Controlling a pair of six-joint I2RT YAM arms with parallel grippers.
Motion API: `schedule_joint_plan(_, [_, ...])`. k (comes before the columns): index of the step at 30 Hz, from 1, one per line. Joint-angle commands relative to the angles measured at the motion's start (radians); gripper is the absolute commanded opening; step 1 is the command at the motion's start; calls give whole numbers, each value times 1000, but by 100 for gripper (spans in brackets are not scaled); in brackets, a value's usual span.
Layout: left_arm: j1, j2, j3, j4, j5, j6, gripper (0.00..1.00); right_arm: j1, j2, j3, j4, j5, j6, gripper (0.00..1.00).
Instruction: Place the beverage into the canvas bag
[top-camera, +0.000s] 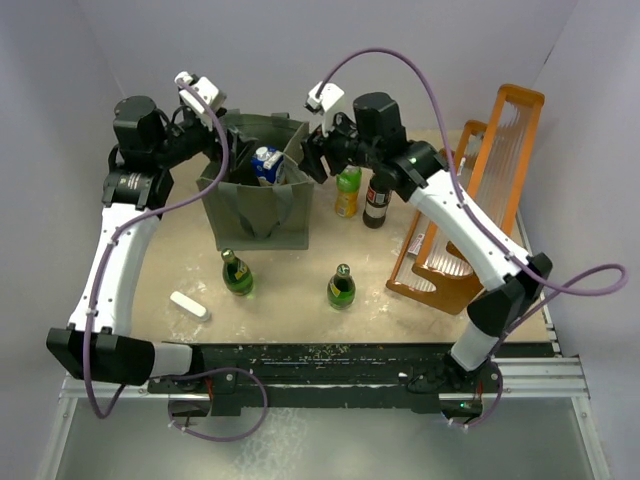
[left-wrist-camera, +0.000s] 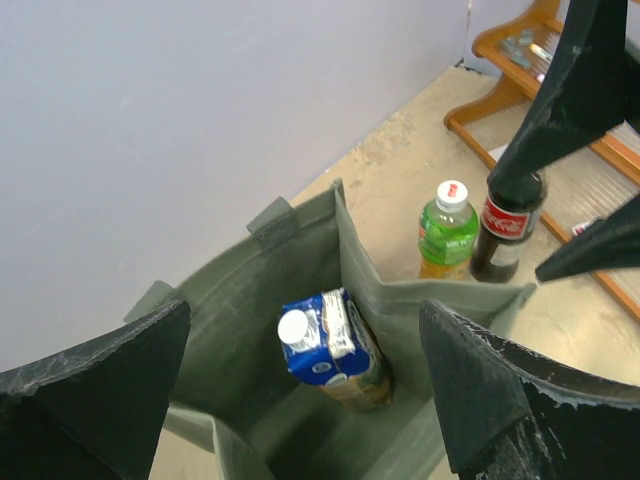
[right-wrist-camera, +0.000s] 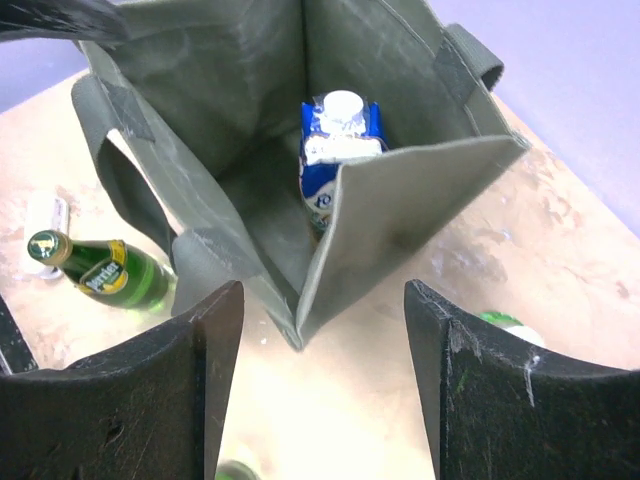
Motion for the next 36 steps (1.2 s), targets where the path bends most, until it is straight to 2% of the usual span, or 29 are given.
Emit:
schedule_joint_plan(1, [-11, -71, 30, -137, 28, 78, 99, -7, -128, -72, 3, 94, -57, 68])
schedule_joint_plan(6, [-17, -126, 1, -210, -120, 78, 99, -90, -251, -180, 22, 152, -60, 69])
schedule_joint_plan(10, [-17, -175, -49, -206, -170, 61, 100, -202, -288, -238, 2, 149, -44, 69])
schedule_joint_plan(15, [-17, -203, -87, -200, -201, 70, 100, -270, -304, -310, 18, 185, -44, 71])
schedule_joint_plan(30, [-13, -250, -153, -176, -197, 87, 99, -324, -149, -276, 40, 153, -23, 70])
schedule_joint_plan(36, [-10, -252, -160, -174, -193, 87, 99, -335, -106, -262, 53, 135, -18, 65])
